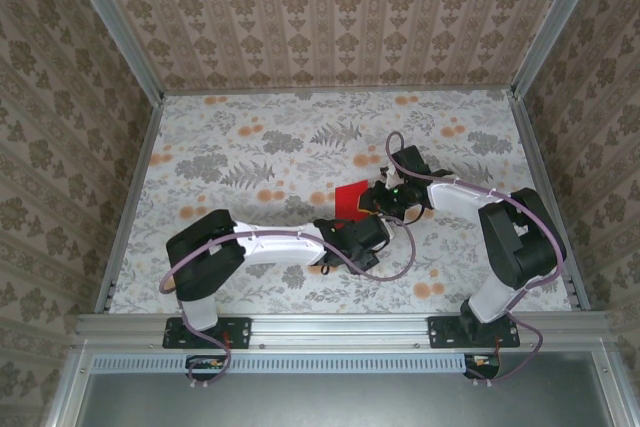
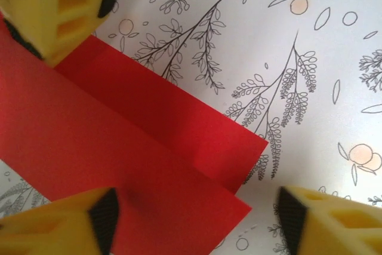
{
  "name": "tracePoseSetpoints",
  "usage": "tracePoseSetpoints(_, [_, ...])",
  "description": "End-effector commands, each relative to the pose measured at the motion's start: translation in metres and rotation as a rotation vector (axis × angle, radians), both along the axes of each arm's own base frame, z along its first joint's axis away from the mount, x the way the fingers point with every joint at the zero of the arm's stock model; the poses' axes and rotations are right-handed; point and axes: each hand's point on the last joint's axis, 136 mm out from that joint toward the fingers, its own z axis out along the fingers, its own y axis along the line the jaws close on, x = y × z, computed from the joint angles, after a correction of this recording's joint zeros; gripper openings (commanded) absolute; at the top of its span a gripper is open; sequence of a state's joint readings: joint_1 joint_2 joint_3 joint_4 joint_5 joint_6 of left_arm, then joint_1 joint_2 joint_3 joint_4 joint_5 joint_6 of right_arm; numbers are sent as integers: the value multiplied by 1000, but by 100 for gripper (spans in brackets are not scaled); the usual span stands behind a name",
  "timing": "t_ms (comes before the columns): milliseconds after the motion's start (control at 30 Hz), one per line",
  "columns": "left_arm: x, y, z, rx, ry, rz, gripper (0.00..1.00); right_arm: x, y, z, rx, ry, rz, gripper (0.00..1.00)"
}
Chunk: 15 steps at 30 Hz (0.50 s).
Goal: Fold a paper plane with a square sheet of paper (fold left side to right side)
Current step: Fold the triangle a second time at the center of the table.
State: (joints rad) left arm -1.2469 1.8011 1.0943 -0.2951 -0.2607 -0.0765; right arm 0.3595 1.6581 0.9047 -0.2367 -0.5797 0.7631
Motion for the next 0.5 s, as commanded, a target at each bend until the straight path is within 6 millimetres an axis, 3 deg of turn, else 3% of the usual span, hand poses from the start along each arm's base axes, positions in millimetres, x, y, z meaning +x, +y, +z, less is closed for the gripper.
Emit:
tracePoseSetpoints(0, [5, -2, 11, 1, -40, -1, 57, 2, -3, -3, -26, 21, -15, 33])
tracePoseSetpoints(200, [4, 1, 22, -74, -3, 8, 24, 1, -7, -5, -53, 21, -8, 33])
tracePoseSetpoints(400, [2, 5, 33, -172, 74, 22, 2, 3, -7, -3, -55, 7, 4, 33])
tracePoseSetpoints(467, [2, 6, 36, -214, 118, 26, 0, 5, -6, 0, -50, -9, 5, 34])
